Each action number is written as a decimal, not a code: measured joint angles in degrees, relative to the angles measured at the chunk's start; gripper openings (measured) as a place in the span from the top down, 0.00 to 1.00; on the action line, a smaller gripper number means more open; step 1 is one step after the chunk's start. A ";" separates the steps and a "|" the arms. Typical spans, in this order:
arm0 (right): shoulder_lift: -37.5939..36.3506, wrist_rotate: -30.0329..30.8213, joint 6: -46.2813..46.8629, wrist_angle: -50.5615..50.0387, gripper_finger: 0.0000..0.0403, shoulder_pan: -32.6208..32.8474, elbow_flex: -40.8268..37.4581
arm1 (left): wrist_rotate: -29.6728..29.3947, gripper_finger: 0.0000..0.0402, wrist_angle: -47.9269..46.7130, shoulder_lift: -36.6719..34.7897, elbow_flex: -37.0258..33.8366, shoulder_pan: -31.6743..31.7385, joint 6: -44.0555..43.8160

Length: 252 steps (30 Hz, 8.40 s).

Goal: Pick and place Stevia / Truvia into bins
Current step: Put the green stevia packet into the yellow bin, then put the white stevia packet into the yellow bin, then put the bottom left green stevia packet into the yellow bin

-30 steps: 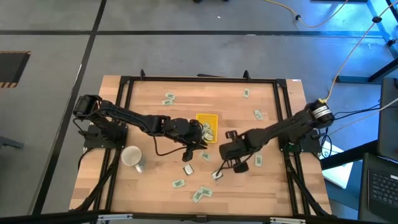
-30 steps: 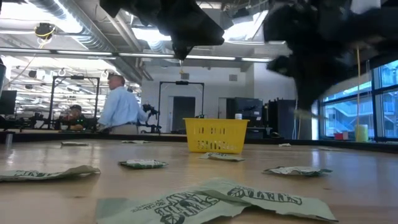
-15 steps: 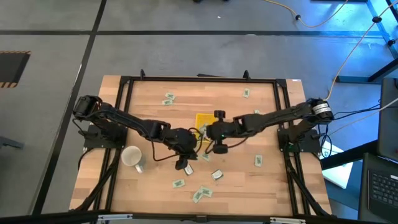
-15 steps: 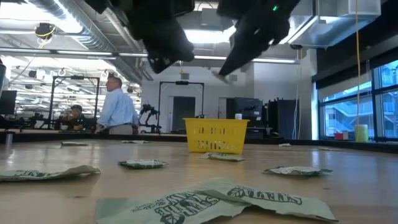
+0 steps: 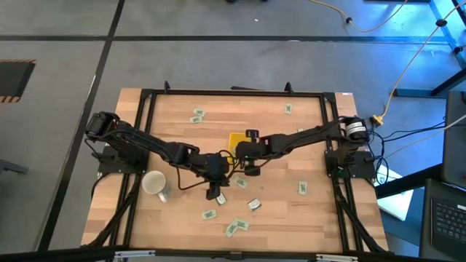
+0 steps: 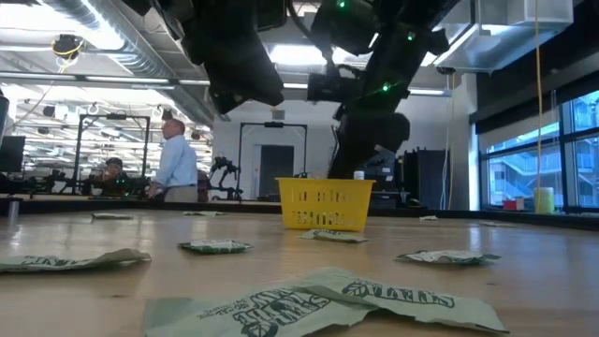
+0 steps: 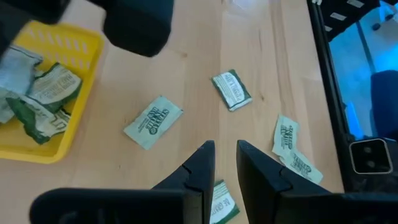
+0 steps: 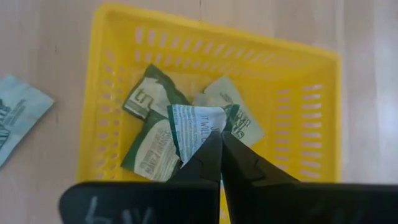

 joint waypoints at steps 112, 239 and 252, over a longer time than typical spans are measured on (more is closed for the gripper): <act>-29.72 0.45 15.19 -9.27 0.75 10.32 0.20 | -12.47 0.93 14.63 24.35 0.28 -8.61 13.11; -29.68 0.47 16.65 -11.36 0.75 9.90 0.17 | 1.38 0.86 4.85 3.65 0.07 2.41 28.45; -29.40 0.47 16.79 -10.98 0.75 9.92 0.17 | -9.60 0.87 -0.46 9.94 -0.04 -8.41 20.30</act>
